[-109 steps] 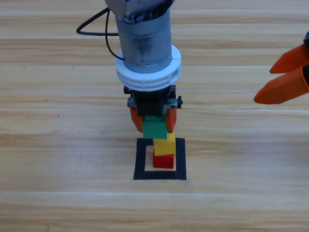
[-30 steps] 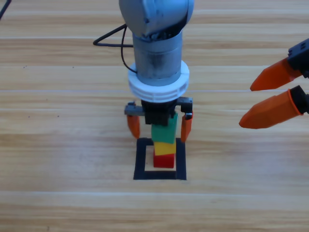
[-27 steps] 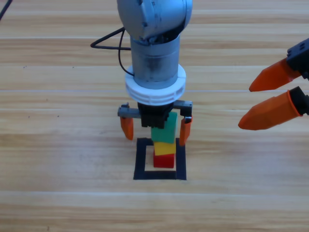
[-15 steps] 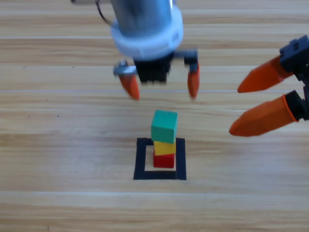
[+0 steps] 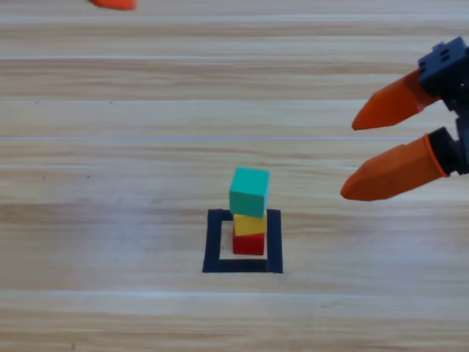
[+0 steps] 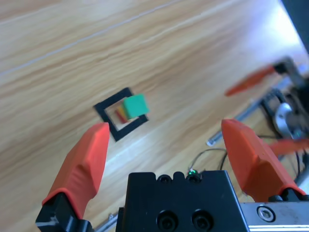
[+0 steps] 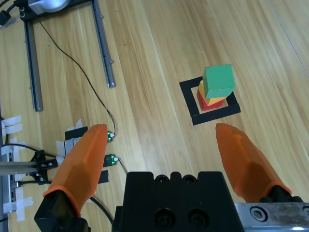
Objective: Stack the blocks in the rectangular block: red at the bottom, yellow in the middle, green on top
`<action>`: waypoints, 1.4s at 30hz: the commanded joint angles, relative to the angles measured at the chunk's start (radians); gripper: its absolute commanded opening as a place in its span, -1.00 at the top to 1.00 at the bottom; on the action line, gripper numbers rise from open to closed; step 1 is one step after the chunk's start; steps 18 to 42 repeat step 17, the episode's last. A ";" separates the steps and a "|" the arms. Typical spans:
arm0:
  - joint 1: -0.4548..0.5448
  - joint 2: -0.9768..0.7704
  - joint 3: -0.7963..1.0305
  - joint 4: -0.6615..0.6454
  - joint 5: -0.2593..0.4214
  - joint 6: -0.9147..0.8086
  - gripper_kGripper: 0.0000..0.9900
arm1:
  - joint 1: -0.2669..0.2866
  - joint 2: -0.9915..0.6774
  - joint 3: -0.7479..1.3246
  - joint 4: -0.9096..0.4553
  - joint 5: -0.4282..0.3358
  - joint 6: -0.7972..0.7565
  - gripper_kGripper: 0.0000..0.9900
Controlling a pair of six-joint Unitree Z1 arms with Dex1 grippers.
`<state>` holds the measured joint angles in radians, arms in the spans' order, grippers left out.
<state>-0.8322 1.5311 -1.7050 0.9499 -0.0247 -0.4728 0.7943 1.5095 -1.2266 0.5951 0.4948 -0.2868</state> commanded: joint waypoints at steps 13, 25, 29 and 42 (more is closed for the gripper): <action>-0.100 -0.173 0.670 -0.474 -0.051 0.189 -1.00 | 0.020 0.048 0.007 0.015 -0.030 -0.017 -1.00; -0.100 -0.175 0.668 -0.470 -0.043 0.188 -1.00 | 0.020 0.052 0.006 0.015 -0.032 -0.017 -1.00; -0.100 -0.175 0.668 -0.470 -0.043 0.188 -1.00 | 0.020 0.052 0.006 0.015 -0.032 -0.017 -1.00; -0.100 -0.175 0.668 -0.470 -0.043 0.188 -1.00 | 0.020 0.052 0.006 0.015 -0.032 -0.017 -1.00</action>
